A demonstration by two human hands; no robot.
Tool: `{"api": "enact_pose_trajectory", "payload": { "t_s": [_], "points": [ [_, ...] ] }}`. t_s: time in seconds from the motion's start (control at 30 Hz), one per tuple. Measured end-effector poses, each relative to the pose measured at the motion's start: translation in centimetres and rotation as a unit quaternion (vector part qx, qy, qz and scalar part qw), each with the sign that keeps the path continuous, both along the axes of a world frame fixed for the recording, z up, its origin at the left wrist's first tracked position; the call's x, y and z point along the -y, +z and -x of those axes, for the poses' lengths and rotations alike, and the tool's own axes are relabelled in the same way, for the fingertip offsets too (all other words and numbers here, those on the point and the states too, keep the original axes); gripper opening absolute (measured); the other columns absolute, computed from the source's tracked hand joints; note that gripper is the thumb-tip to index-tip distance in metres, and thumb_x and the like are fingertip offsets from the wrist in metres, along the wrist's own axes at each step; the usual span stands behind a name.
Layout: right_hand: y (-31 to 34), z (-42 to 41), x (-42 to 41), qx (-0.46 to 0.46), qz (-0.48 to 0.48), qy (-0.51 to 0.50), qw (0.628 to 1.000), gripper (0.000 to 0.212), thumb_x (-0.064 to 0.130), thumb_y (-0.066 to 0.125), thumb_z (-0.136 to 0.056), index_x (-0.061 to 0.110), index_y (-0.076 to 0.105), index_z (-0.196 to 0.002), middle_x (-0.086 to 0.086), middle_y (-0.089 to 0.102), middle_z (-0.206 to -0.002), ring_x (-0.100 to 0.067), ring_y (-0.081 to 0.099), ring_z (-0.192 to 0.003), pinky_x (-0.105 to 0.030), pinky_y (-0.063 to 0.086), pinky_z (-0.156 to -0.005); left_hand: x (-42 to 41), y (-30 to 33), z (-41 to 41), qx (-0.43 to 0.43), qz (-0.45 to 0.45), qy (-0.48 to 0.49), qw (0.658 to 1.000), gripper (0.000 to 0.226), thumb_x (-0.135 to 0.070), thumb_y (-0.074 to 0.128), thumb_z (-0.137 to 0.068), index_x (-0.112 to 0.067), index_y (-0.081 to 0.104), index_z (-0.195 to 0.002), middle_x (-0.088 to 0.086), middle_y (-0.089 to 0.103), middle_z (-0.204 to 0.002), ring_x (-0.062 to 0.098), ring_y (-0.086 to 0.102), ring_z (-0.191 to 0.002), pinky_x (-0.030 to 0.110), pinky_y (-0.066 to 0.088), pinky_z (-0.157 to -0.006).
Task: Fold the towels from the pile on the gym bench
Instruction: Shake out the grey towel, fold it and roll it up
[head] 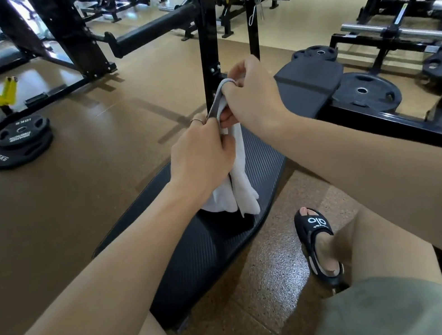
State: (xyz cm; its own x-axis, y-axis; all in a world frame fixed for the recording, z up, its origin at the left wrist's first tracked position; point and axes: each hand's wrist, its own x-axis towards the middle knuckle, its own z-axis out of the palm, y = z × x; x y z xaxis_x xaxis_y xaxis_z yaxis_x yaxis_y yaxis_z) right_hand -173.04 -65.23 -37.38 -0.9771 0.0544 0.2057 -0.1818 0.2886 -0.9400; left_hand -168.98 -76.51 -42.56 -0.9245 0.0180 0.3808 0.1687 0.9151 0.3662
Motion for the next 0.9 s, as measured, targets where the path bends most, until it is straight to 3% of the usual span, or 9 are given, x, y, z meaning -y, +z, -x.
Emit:
{"api": "enact_pose_trajectory", "payload": {
  "t_s": [0.07, 0.17, 0.23, 0.3, 0.43, 0.53, 0.67, 0.77, 0.9],
  "points": [
    [0.1, 0.0, -0.3, -0.017, -0.014, -0.002, 1.000, 0.006, 0.008, 0.048, -0.100, 0.014, 0.047, -0.100, -0.019, 0.066, -0.095, -0.026, 0.071, -0.057, -0.037, 0.062, -0.053, 0.6, 0.1, -0.1, 0.004, 0.006, 0.005, 1.000, 0.028, -0.031, 0.039, -0.102, -0.014, 0.044, -0.080, 0.000, 0.045, -0.098, 0.026, 0.047, -0.073, 0.037, 0.038, -0.066],
    [0.4, 0.1, -1.3, -0.044, -0.053, -0.023, 0.997, 0.009, 0.010, 0.049, -0.100, 0.018, 0.049, -0.097, -0.014, 0.066, -0.090, -0.027, 0.070, -0.062, -0.040, 0.062, -0.053, 2.3, -0.7, 0.1, 0.009, 0.061, -0.015, 0.998, 0.025, -0.025, 0.042, -0.101, -0.013, 0.046, -0.080, 0.003, 0.046, -0.103, 0.026, 0.045, -0.071, 0.038, 0.040, -0.063],
    [0.6, 0.6, -2.2, -0.050, -0.070, -0.034, 0.996, 0.007, 0.008, 0.047, -0.100, 0.014, 0.051, -0.101, -0.010, 0.064, -0.082, -0.026, 0.069, -0.057, -0.041, 0.061, -0.052, 3.7, -1.6, 0.0, -0.008, 0.120, -0.059, 0.991, 0.018, -0.017, 0.048, -0.098, -0.010, 0.053, -0.083, 0.010, 0.054, -0.107, 0.026, 0.042, -0.068, 0.039, 0.046, -0.058],
    [0.7, 1.0, -3.1, -0.048, -0.088, -0.045, 0.994, 0.009, 0.007, 0.045, -0.099, 0.013, 0.051, -0.102, -0.009, 0.063, -0.079, -0.024, 0.067, -0.052, -0.041, 0.061, -0.051, 5.1, -2.1, -0.1, -0.031, 0.197, -0.090, 0.976, 0.011, -0.011, 0.055, -0.095, -0.006, 0.059, -0.086, 0.015, 0.057, -0.100, 0.022, 0.035, -0.065, 0.035, 0.040, -0.051],
    [0.6, 2.1, -4.7, -0.017, -0.091, -0.081, 0.992, 0.007, 0.010, 0.045, -0.100, 0.013, 0.051, -0.102, -0.017, 0.067, -0.088, -0.018, 0.064, -0.047, -0.038, 0.061, -0.051, 7.4, -1.9, 0.0, -0.029, 0.229, -0.080, 0.970, 0.019, -0.025, 0.044, -0.102, -0.011, 0.056, -0.097, 0.014, 0.058, -0.094, 0.024, 0.046, -0.068, 0.041, 0.048, -0.061],
    [0.0, 3.0, -5.4, 0.013, -0.071, -0.101, 0.992, 0.008, 0.013, 0.045, -0.101, 0.012, 0.053, -0.103, -0.017, 0.068, -0.088, -0.014, 0.062, -0.044, -0.030, 0.058, -0.048, 8.4, -1.6, -0.5, -0.091, 0.290, -0.116, 0.946, 0.010, -0.010, 0.067, -0.091, -0.006, 0.061, -0.084, 0.010, 0.053, -0.082, 0.015, 0.030, -0.062, 0.030, 0.041, -0.053],
    [-0.5, 3.5, -5.7, 0.045, -0.025, -0.108, 0.993, 0.010, 0.013, 0.043, -0.103, 0.013, 0.054, -0.103, -0.013, 0.066, -0.080, -0.015, 0.064, -0.048, -0.030, 0.060, -0.051, 9.2, -1.2, -0.5, -0.116, 0.289, -0.138, 0.940, 0.019, -0.016, 0.058, -0.099, -0.006, 0.057, -0.082, 0.010, 0.048, -0.085, 0.023, 0.044, -0.059, 0.038, 0.044, -0.056],
    [-0.3, 3.6, -5.8, 0.072, 0.026, -0.117, 0.990, 0.014, 0.010, 0.043, -0.100, 0.019, 0.053, -0.095, -0.011, 0.066, -0.079, -0.015, 0.064, -0.050, -0.029, 0.058, -0.051, 9.4, -1.3, -0.8, -0.136, 0.339, -0.174, 0.915, 0.019, -0.016, 0.060, -0.099, -0.009, 0.058, -0.081, 0.008, 0.052, -0.085, 0.023, 0.049, -0.062, 0.036, 0.046, -0.059],
    [-0.3, 3.7, -6.6, 0.063, -0.007, -0.118, 0.991, 0.013, 0.010, 0.043, -0.101, 0.018, 0.052, -0.096, -0.012, 0.067, -0.080, -0.016, 0.064, -0.050, -0.028, 0.058, -0.048, 9.0, -0.5, -1.3, -0.123, 0.299, -0.169, 0.931, 0.019, -0.018, 0.051, -0.104, -0.008, 0.056, -0.087, 0.009, 0.053, -0.087, 0.025, 0.051, -0.058, 0.034, 0.040, -0.057]
  ]
}}
